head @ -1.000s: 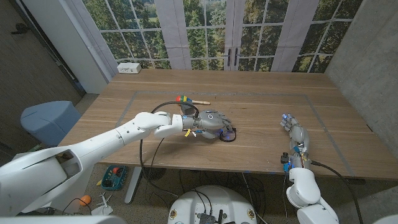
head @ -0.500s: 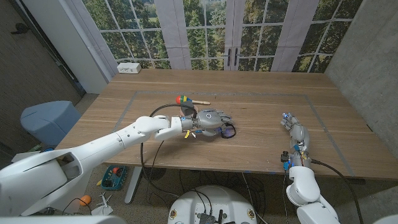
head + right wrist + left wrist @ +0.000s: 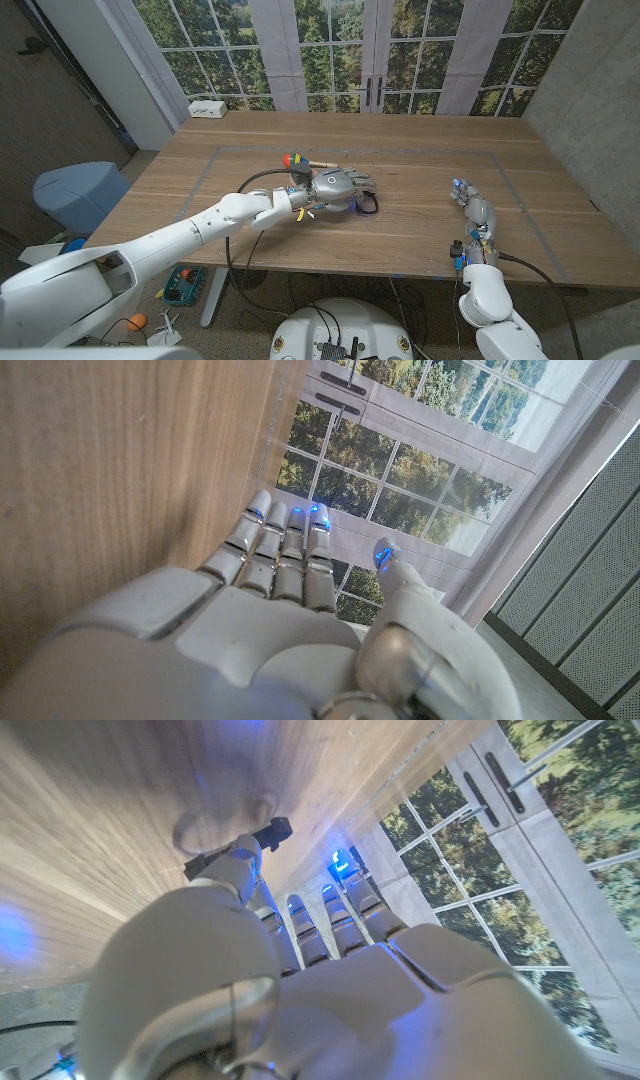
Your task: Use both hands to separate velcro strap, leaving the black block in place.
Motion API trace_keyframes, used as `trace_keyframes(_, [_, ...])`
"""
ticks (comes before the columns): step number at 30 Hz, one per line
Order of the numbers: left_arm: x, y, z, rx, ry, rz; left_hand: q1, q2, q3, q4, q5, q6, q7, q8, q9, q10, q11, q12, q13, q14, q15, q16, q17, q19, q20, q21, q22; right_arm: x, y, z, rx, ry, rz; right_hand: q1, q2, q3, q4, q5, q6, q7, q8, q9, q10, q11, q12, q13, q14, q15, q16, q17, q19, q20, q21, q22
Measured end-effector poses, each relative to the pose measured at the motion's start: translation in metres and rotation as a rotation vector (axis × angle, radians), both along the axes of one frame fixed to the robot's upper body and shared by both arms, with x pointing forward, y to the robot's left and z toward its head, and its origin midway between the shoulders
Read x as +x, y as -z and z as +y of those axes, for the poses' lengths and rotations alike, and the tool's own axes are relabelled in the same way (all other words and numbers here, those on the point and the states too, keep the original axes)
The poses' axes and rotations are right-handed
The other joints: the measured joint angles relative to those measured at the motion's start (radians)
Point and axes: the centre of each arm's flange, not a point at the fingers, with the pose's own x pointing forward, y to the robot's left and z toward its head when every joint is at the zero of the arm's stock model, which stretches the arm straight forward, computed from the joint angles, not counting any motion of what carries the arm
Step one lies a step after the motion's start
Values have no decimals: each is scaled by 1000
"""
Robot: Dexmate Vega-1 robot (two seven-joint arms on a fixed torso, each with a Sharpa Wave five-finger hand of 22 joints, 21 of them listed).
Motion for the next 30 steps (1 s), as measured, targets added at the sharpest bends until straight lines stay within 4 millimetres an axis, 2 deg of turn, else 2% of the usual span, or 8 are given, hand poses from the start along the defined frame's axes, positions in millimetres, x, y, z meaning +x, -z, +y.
trace_keyframes(3, [-1,-5,-1,-59,15,-15,0,0,0,0,0,-6,-6,5,0,0,0,0,0,0,0,0,0,0,0,0,0,0,0,1,-2,0,1,0,0,0,0,0,0,0,0,0,5,5,4,0,6,-6,0,-2,5,5,0,0])
trace_keyframes(4, [-1,-6,-1,-71,19,-17,0,0,0,0,0,-6,-6,7,0,0,0,0,0,0,0,0,0,0,0,0,0,0,0,1,-2,0,1,12,-12,0,-3,0,0,0,0,0,8,3,4,0,7,-6,3,-2,5,5,0,-1])
trace_keyframes(7, [-2,-9,-2,-121,35,-29,0,0,0,0,0,-6,-6,15,0,4,-4,0,0,0,0,0,0,0,0,0,0,0,-1,2,-6,7,4,44,-17,9,-28,11,9,-9,0,0,36,-12,14,7,46,-9,24,-1,14,6,0,-2])
trace_keyframes(9, [-2,-11,-3,-157,44,-36,0,0,0,0,0,-9,-9,17,0,8,-7,7,0,0,0,0,0,0,0,0,0,0,-2,3,-10,15,7,60,-28,11,-39,16,20,-16,0,0,64,-21,27,13,74,-15,37,3,27,5,0,0])
trace_keyframes(10, [-2,-12,-3,-173,48,-39,0,0,0,0,0,-11,-11,22,1,9,-9,7,0,0,0,0,0,0,0,0,0,-1,-3,4,-11,17,7,69,-21,14,-42,18,23,-17,0,0,75,-25,32,16,85,-17,44,7,31,2,0,0])
trace_keyframes(14, [-3,-16,-3,-233,71,-60,0,0,0,0,0,-11,-11,27,38,16,-16,7,0,3,3,9,3,0,0,0,0,-3,-6,7,-10,26,10,84,-27,11,-45,21,46,-25,8,0,104,-33,47,27,117,-23,66,19,49,5,9,0])
trace_keyframes(21, [-2,-21,-3,-320,123,-108,-10,1,4,-4,0,-15,-14,46,38,27,-27,15,0,16,2,10,5,0,0,8,0,-6,-13,12,-15,50,59,100,-29,9,-46,21,52,-31,8,5,112,-41,51,37,120,-23,77,33,52,8,9,4])
trace_keyframes(30, [-2,-27,0,-396,192,-179,-10,1,8,-8,0,-20,-12,66,38,38,-38,15,0,18,0,15,9,10,2,14,0,-8,-24,18,-30,72,118,105,-34,-8,-41,21,52,-31,8,5,125,-54,63,53,138,-27,100,56,59,-6,16,5])
